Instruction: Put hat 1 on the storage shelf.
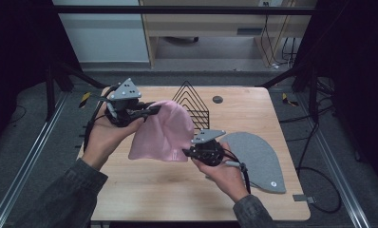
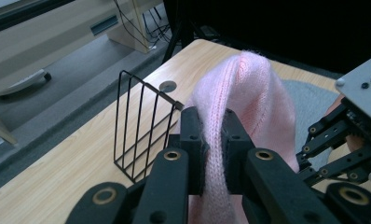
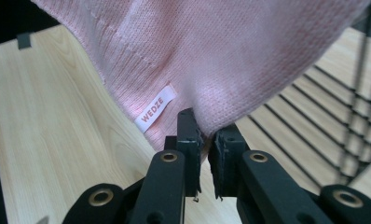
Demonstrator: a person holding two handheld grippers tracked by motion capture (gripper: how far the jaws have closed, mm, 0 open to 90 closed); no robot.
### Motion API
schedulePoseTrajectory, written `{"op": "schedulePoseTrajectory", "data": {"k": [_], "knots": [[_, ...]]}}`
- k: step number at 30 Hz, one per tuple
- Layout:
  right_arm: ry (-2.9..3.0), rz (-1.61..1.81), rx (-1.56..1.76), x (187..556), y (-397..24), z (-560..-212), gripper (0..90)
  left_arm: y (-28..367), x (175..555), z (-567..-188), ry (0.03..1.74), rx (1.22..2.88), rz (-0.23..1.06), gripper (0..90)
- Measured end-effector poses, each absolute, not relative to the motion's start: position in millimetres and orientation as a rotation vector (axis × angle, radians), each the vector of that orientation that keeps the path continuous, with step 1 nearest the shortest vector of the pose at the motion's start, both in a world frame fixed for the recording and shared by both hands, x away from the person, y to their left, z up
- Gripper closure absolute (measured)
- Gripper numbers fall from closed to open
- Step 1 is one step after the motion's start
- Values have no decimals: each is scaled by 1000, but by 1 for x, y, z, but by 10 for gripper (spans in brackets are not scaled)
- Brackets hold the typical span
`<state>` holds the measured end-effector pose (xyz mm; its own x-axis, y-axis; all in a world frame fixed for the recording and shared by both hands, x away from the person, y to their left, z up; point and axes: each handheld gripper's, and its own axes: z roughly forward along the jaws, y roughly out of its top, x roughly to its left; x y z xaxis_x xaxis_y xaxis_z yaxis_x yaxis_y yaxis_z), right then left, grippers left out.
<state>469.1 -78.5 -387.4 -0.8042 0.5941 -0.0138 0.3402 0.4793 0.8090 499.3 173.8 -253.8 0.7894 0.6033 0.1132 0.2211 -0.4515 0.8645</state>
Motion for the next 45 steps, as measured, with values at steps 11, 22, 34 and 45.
{"op": "schedulePoseTrajectory", "data": {"k": [11, 22, 34, 45], "knots": [[2443, 1164, 779, 493, -102, -345, 838, 166, 517, -238, 622, 1981, 523, 816], [2427, 1190, 771, 511, -108, -315, 839, 161, 535, -212, 611, 1942, 541, 817], [2415, 1175, 779, 548, -114, -288, 839, 153, 564, -196, 593, 1914, 563, 816], [2381, 1209, 812, 579, -120, -279, 839, 146, 596, -191, 605, 1866, 591, 815]]}}
